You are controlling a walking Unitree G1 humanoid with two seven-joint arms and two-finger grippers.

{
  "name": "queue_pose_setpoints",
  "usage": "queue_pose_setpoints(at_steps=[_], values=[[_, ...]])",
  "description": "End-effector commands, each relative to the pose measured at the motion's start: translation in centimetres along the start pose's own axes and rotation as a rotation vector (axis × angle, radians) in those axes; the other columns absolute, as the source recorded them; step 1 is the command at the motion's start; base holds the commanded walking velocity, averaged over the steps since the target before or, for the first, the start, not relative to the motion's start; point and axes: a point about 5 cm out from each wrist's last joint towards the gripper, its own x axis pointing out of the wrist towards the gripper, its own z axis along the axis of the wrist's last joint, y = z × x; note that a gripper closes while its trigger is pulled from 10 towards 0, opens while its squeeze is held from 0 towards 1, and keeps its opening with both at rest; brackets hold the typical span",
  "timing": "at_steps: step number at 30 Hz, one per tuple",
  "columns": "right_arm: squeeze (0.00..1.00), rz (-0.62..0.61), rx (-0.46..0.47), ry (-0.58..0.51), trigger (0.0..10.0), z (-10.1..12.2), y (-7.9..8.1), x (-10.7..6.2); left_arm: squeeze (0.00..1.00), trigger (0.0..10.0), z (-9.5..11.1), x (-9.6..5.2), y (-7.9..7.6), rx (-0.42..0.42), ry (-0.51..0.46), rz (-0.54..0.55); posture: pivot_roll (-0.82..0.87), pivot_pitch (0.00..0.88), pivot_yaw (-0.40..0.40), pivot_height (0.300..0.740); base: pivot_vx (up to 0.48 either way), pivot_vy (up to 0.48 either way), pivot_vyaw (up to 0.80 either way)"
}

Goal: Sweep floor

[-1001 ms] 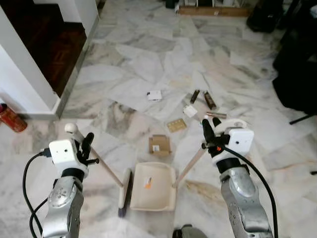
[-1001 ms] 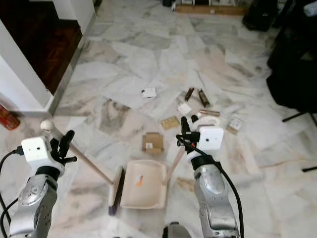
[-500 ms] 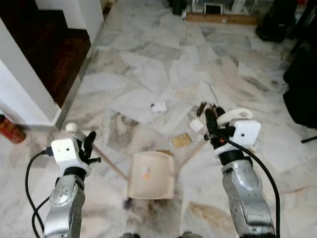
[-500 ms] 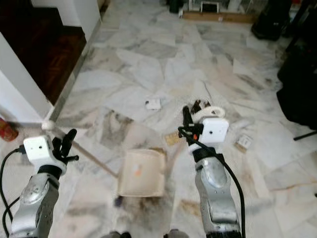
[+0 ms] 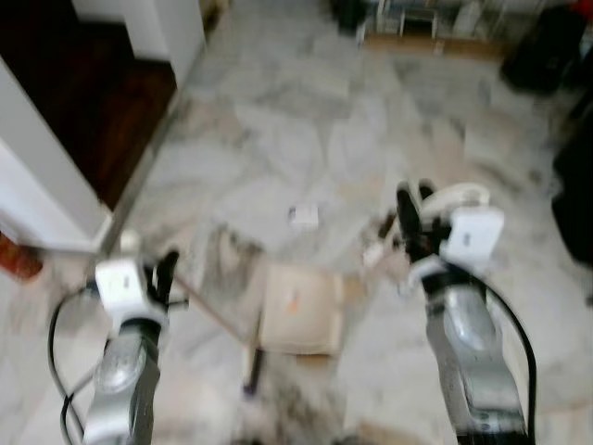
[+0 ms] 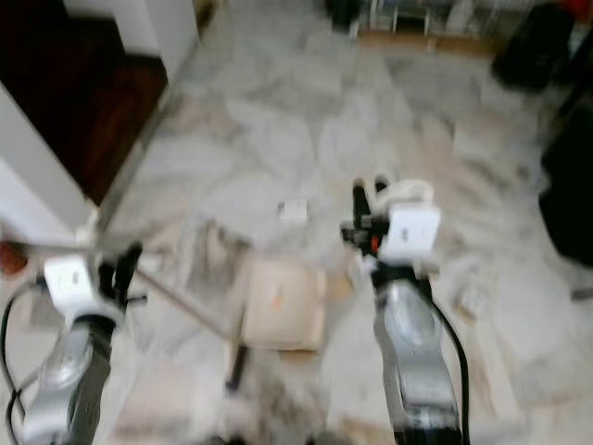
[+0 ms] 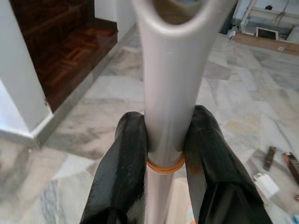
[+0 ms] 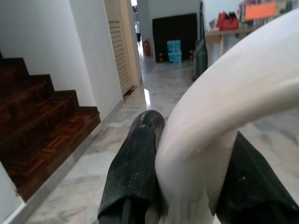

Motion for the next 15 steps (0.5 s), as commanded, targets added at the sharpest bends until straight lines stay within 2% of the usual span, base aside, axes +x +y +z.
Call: queue_pose_setpoints(at_steps=[1, 6, 15], values=[[0.0, -0.03, -0.04, -0.042, 10.0, 1.1, -0.9, -0.2, 0.0, 10.0, 0.6, -0.1, 0.0, -0.004, -0.039, -0.001, -0.14, 0.196, 0.012, 0.74, 0.431, 0.0, 0.0], [0.0, -0.049, -0.068, -0.005, 10.0, 0.3, -1.6, -0.9, 0.0, 10.0, 0.6, -0.1, 0.0, -0.004, -0.037, -0.003, -0.14, 0.2, 0.014, 0.74, 0.404, 0.0, 0.0], [0.0, -0.091, -0.105, 0.077, 10.0, -1.5, -3.1, -3.2, 0.0, 10.0, 0.4, -0.1, 0.2, 0.009, -0.028, 0.002, -0.14, 0.201, 0.022, 0.74, 0.0, 0.0, 0.0]])
